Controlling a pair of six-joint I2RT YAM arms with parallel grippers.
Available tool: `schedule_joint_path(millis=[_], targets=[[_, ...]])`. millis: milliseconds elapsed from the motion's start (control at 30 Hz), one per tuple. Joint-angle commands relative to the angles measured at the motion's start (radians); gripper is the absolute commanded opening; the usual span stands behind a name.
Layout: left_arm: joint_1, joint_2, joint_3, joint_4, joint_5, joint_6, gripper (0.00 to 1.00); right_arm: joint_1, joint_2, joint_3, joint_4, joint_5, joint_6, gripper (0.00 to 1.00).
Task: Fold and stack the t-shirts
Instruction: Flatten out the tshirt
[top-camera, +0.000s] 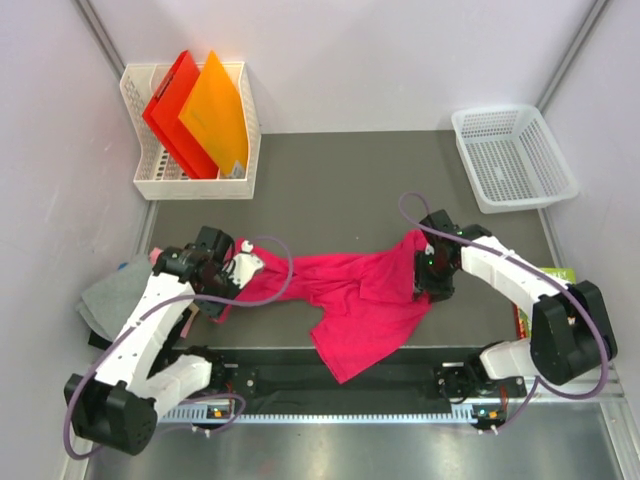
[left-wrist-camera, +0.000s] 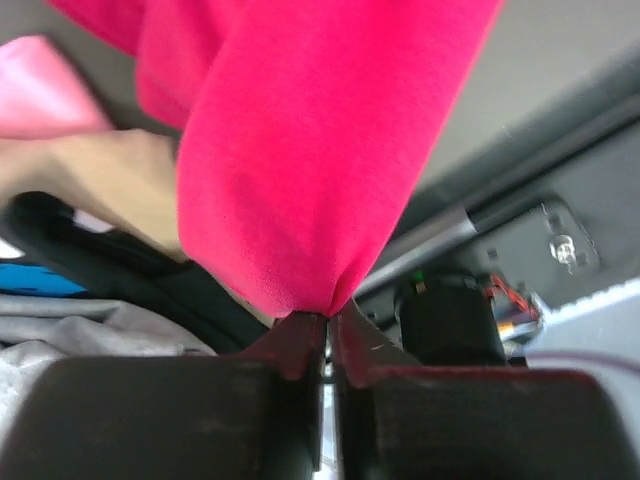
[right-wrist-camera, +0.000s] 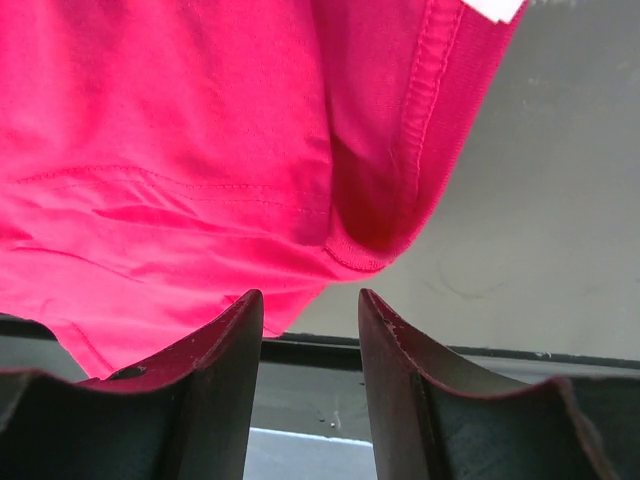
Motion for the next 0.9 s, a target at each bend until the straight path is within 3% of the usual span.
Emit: schedule_joint_path(millis=[0,33,67,200,300,467,567,733,867], targets=[[0.004,-0.023,0.071,-0.134,0.086,0.096,0.17,-0.001,0.029,0.028,0.073,-0.004,-0.007,0.44],[0.004,-0.007,0.089,-0.131,0.083,0.097,0.22,-0.001,0.049,0.036,0.079,-0.005,-0.008,0.43],[0.002,0.009,0.109,-0.130,0.083,0.099,0.38,-0.001,0.059,0.048,0.079,-0.004,-0.013,0.44],[0.005,0.122,0.330,-0.208,0.149,0.079,0.67,-0.001,0.102,0.084,0.081,0.007,-0.019,0.44],[0.004,0.187,0.405,-0.216,0.177,0.039,0.83,-0.001,0.119,0.091,0.084,0.012,-0.025,0.43],[0.005,0.211,0.216,0.168,-0.110,0.016,0.74,-0.001,0.099,0.073,0.102,0.005,-0.008,0.43],[0.004,0.303,0.154,0.246,-0.148,0.034,0.72,-0.001,0.095,0.061,0.101,0.004,-0.007,0.43],[0.076,0.481,0.197,0.410,-0.173,0.034,0.67,-0.001,0.078,0.047,0.096,0.010,-0.005,0.44],[0.143,0.622,0.339,0.433,-0.138,-0.007,0.66,-0.001,0.064,0.036,0.090,0.010,-0.005,0.45]])
